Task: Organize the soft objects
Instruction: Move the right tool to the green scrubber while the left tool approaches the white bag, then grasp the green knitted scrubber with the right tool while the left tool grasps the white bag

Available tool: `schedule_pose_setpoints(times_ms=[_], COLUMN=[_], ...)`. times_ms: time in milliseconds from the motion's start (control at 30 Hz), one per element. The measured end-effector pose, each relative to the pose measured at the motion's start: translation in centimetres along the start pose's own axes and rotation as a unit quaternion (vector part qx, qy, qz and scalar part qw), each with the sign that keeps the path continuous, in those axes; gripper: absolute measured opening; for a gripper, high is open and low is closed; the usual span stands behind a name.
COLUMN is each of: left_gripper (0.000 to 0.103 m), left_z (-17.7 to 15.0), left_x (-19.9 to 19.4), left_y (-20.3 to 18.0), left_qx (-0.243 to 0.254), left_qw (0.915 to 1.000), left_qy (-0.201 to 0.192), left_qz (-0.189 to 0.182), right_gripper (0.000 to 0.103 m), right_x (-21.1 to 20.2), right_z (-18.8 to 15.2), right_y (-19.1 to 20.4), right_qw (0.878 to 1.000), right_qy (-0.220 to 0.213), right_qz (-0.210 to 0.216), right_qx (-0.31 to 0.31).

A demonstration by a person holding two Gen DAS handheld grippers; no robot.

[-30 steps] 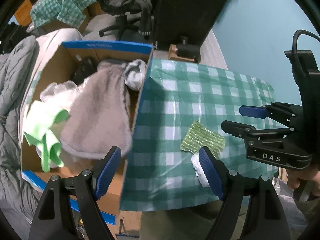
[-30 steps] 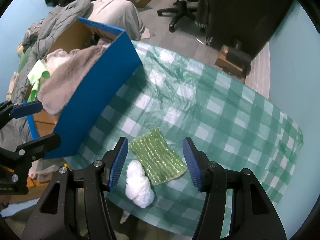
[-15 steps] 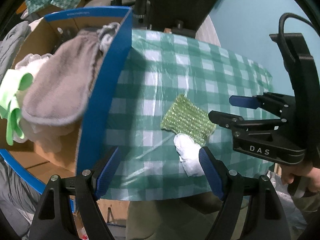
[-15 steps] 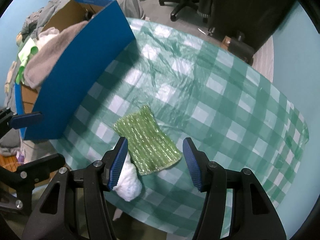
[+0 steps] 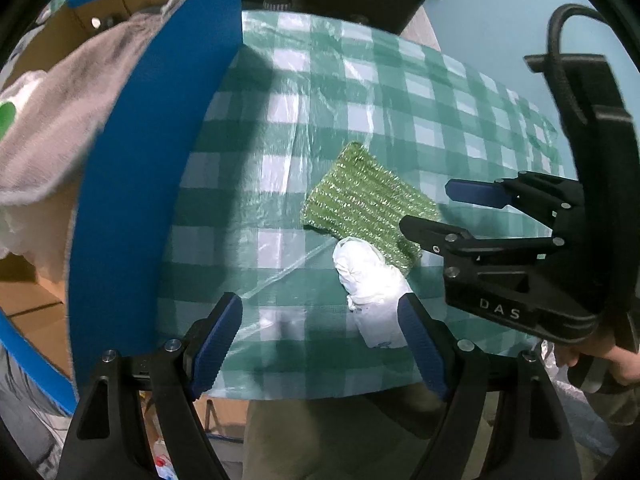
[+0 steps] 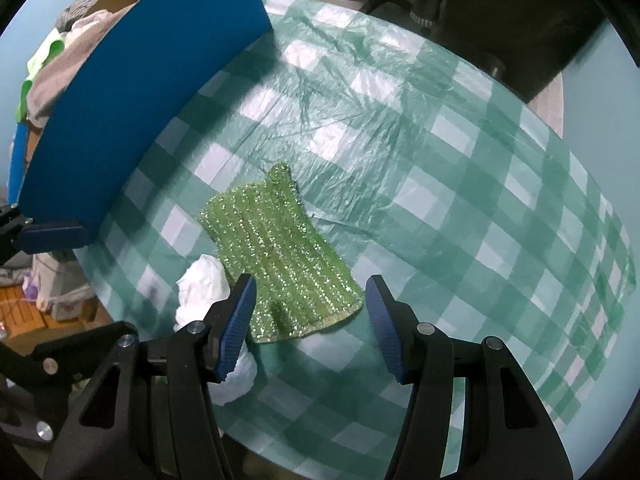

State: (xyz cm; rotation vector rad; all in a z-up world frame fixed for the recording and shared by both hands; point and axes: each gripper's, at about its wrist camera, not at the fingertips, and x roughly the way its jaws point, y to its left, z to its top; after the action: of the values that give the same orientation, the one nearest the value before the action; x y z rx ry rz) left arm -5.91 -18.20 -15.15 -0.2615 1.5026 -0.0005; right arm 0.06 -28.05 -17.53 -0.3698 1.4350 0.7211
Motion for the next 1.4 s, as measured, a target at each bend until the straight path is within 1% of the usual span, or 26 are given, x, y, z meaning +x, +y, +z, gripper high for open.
schedule_pose_setpoints(times_ms=[200,267,300,367,433,467,500,533,700,867,1067,1167,1200,1300,1400], left_gripper=[0.081,0.081,0.081,0.081,0.081,0.081,0.081,0.081,0.081,0.081,0.081,0.082,0.082,0.086,0.086], left_z=[-0.1,-0.1,-0.1,0.0,0.0,0.1,0.1,0.2,0.2,0.9,0.9,0.9,1.0,1.0,0.9], left_x=[1.3,1.8,2.1,2.4,2.6,2.7,2.7,2.8,2.6,2.8,3.1,3.3,3.5,3.9,4.5], left_y=[-0.2,-0.3,-0.3,-0.3,-0.3,-0.3,-0.3,-0.5,-0.4,-0.9,-1.6,-2.1,-2.2,-3.0,-3.6], left_qx=[-0.001,0.001,0.001,0.001,0.001,0.001,0.002,0.002,0.005,0.015,0.025,0.023,0.022,0.022,0.025], left_qw=[1.0,1.0,0.9999,0.9999,0.9998,0.9998,0.9998,0.9998,0.9997,0.9995,0.9991,0.9988,0.9987,0.9983,0.9979], left_qy=[0.007,0.008,0.01,0.014,0.016,0.017,0.018,0.019,0.022,0.027,0.034,0.04,0.042,0.048,0.055], left_qz=[0.001,0.004,0.005,0.006,0.007,0.007,0.008,0.008,0.005,-0.001,-0.01,-0.017,-0.019,-0.024,-0.026], right_gripper=[0.057,0.055,0.05,0.046,0.033,0.027,0.018,0.014,0.012,0.012,0.012,0.012,0.012,0.012,0.013], right_x=[1.3,1.7,2.1,2.4,2.2,2.2,2.1,2.0,1.1,0.5,-0.1,-0.5,-0.3,-0.6,-0.7], right_z=[-0.4,-0.6,-0.9,-1.2,-1.4,-1.5,-1.5,-1.4,-2.2,-3.6,-6.0,-7.6,-7.5,-8.9,-9.9], right_y=[0.5,0.6,0.8,0.9,0.8,0.6,0.5,0.3,-1.6,-4.1,-7.5,-9.1,-9.1,-10.3,-10.7], right_qw=[1.0,1.0,1.0,1.0,1.0,1.0,1.0,0.999,0.998,0.995,0.989,0.985,0.984,0.979,0.977], right_qy=[0.001,0.006,0.009,0.01,0.005,0.004,0.004,0.004,-0.004,0.0,0.004,0.004,0.004,0.005,0.002], right_qz=[-0.008,-0.016,-0.021,-0.024,-0.025,-0.027,-0.03,-0.032,-0.035,-0.044,-0.051,-0.054,-0.055,-0.054,-0.043], right_qx=[-0.011,-0.014,-0.014,-0.012,-0.005,-0.001,0.002,0.006,0.048,0.087,0.139,0.165,0.171,0.194,0.209])
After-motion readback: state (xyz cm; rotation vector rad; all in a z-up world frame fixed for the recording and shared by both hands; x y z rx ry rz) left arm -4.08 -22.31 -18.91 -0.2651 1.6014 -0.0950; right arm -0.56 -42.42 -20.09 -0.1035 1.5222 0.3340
